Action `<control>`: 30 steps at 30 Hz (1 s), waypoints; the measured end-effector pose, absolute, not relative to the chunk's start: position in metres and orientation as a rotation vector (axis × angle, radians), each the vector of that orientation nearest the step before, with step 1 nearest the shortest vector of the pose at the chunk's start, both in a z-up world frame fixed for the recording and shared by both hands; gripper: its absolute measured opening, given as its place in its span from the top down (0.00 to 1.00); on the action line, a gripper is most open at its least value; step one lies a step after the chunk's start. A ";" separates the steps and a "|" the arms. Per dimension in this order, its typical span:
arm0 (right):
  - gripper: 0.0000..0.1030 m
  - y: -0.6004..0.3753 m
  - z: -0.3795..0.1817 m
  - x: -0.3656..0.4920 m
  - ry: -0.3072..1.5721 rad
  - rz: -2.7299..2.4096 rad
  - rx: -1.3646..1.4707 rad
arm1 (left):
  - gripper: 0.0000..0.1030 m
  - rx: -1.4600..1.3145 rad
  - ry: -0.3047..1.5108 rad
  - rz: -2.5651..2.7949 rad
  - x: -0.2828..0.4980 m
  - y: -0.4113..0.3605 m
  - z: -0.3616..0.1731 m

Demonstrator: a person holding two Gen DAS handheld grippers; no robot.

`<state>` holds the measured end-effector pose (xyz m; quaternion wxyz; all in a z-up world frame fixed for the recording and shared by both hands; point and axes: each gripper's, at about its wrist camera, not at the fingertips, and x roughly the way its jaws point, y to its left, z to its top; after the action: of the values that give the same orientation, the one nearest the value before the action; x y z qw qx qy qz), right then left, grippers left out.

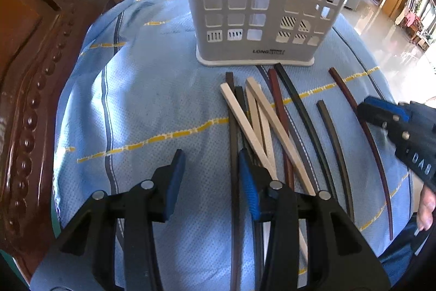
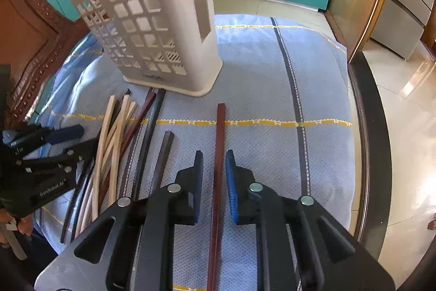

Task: Organize utensils
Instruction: 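Move the right tool to a dark brown chopstick while the left tool approaches a dark chopstick, then close the right tool on the brown chopstick while the left tool closes on a dark chopstick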

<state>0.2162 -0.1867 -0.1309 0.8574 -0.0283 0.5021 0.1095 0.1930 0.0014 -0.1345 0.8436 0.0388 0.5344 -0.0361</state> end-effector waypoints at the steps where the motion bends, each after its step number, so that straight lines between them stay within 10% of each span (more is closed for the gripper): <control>1: 0.84 -0.186 -0.132 0.217 1.057 0.222 -0.070 | 0.57 0.079 1.126 -0.071 0.196 0.001 -0.135; 8: 0.81 -0.172 -0.140 0.214 1.050 0.179 -0.155 | 0.54 0.088 1.107 -0.046 0.216 -0.006 -0.135; 15: 0.93 -0.171 -0.141 0.209 1.044 0.218 -0.116 | 0.92 0.050 1.112 -0.108 0.226 -0.011 -0.134; 30: 0.94 -0.196 -0.052 0.158 0.800 0.333 0.021 | 0.93 -0.034 0.810 -0.166 0.148 0.012 -0.036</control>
<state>0.1581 -0.1960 -0.0517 0.9075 0.0100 0.3875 0.1616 0.1484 0.0119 -0.0364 0.9155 -0.0166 0.3937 -0.0806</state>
